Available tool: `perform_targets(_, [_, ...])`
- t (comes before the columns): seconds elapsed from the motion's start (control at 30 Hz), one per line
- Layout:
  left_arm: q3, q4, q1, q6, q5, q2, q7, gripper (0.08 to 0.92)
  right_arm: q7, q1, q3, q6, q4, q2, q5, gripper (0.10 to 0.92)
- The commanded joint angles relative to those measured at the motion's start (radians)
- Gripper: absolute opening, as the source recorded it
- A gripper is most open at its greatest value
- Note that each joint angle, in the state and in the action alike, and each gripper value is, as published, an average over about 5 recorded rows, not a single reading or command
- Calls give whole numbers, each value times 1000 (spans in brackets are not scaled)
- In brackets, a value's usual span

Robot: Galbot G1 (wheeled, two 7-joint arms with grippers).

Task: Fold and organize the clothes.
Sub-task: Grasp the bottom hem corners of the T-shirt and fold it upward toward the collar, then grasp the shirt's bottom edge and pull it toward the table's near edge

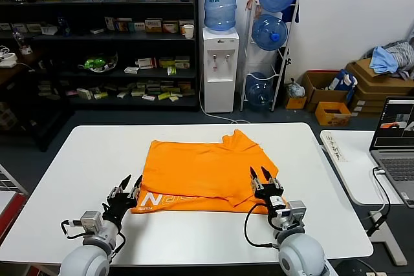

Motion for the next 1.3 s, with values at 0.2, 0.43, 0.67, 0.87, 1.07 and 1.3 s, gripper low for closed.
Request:
perform_targets(0.2, [-38, -18, 215, -6, 22, -26, 19, 744, -81, -236, 137, -1, 37, -71, -27, 789])
perform_targets(0.43, [-43, 16, 206, -9, 4, -38, 40, 821, -101, -275, 141, -58, 33, -56, 36, 822])
perform_targets(0.67, [-41, 13, 170, -8, 7, -31, 56, 823, -104, -244, 122, -90, 30, -45, 46, 823])
perform_targets(0.87, [-31, 28, 149, -5, 6, -24, 59, 823, -99, -230, 120, -103, 29, -41, 57, 823])
perform_targets(1.07, [-26, 62, 123, -6, 7, -26, 60, 823, -94, -216, 112, -109, 26, -32, 56, 823])
perform_targets(1.3, [-23, 76, 111, -5, 8, -27, 61, 823, -85, -209, 108, -117, 22, -31, 57, 818])
